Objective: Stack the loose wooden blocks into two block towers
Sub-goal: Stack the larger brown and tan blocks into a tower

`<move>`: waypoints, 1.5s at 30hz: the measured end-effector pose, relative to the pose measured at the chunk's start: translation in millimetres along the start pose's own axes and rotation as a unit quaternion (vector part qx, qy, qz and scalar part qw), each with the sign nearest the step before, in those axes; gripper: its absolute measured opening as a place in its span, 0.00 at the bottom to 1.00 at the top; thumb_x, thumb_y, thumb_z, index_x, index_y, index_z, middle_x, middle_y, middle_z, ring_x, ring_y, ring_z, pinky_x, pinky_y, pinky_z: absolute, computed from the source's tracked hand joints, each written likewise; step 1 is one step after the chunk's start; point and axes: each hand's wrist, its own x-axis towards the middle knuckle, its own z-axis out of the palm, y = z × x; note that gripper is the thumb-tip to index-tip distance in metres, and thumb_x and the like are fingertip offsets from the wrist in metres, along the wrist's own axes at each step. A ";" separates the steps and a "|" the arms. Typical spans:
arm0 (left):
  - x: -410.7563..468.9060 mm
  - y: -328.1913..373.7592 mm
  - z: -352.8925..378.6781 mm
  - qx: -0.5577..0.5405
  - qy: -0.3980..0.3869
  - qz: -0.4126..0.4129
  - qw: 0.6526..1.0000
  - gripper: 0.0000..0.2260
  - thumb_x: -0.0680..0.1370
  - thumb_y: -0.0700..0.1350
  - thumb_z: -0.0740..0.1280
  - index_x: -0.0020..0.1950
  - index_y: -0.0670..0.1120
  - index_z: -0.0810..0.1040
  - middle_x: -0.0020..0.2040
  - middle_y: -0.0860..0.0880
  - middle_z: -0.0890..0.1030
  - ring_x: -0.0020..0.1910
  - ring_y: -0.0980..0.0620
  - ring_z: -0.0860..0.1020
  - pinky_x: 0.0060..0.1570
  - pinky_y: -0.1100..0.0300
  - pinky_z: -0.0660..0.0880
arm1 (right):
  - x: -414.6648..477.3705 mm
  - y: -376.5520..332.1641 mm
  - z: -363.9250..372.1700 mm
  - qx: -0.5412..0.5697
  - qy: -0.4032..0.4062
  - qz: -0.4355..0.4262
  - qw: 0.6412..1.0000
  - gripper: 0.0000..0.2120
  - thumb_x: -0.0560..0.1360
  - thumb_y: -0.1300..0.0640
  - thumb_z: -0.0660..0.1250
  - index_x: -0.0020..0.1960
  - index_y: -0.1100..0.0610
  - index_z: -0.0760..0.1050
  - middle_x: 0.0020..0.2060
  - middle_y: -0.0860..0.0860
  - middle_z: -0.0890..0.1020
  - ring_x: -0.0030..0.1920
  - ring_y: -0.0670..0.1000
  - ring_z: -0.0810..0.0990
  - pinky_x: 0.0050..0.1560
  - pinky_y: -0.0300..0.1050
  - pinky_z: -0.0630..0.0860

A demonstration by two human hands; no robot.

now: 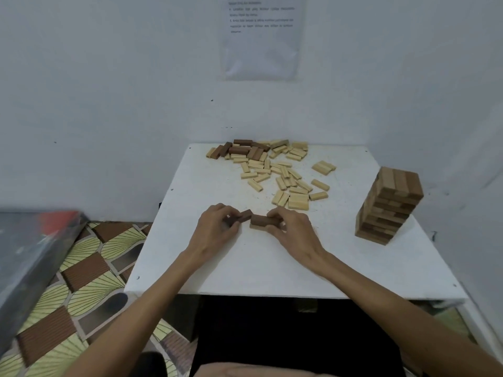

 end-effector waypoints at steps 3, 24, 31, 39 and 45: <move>7.1 3.3 0.7 -0.003 -0.007 -0.009 1.000 0.08 0.76 0.44 0.71 0.53 0.53 0.84 0.48 0.57 0.80 0.49 0.58 0.76 0.52 0.59 0.74 | -9.2 1.7 -0.9 0.007 0.012 -0.011 1.000 0.12 0.79 0.55 0.73 0.63 0.52 0.80 0.52 0.45 0.82 0.51 0.46 0.76 0.50 0.34 0.68; 28.5 12.3 -1.1 -0.043 -0.151 0.065 0.986 0.21 0.71 0.66 0.71 0.59 0.57 0.82 0.55 0.63 0.82 0.59 0.60 0.74 0.60 0.57 0.72 | -21.6 15.1 2.8 0.090 0.011 0.008 0.996 0.17 0.75 0.52 0.78 0.61 0.48 0.77 0.56 0.42 0.81 0.54 0.42 0.81 0.57 0.37 0.79; 24.3 22.2 -8.9 0.079 -0.191 0.035 0.978 0.44 0.66 0.71 0.76 0.77 0.56 0.66 0.61 0.56 0.71 0.61 0.54 0.70 0.59 0.54 0.71 | 3.3 14.6 -15.9 -0.030 -0.107 0.038 0.993 0.41 0.72 0.40 0.76 0.78 0.49 0.62 0.52 0.44 0.72 0.54 0.45 0.72 0.52 0.40 0.70; 40.8 40.5 -17.2 0.118 -0.292 0.000 0.949 0.31 0.72 0.61 0.77 0.71 0.50 0.74 0.53 0.53 0.80 0.51 0.51 0.77 0.54 0.52 0.77 | 54.8 1.7 -36.3 -0.135 -0.297 0.025 0.945 0.39 0.71 0.41 0.78 0.75 0.52 0.67 0.48 0.45 0.77 0.51 0.47 0.76 0.53 0.46 0.76; 46.2 44.9 -17.5 0.119 -0.316 0.008 0.941 0.26 0.74 0.56 0.77 0.68 0.47 0.77 0.50 0.50 0.80 0.47 0.51 0.77 0.49 0.54 0.77 | 67.4 2.2 -34.7 -0.149 -0.315 0.032 0.937 0.35 0.68 0.42 0.81 0.69 0.51 0.71 0.49 0.46 0.77 0.54 0.50 0.78 0.54 0.48 0.77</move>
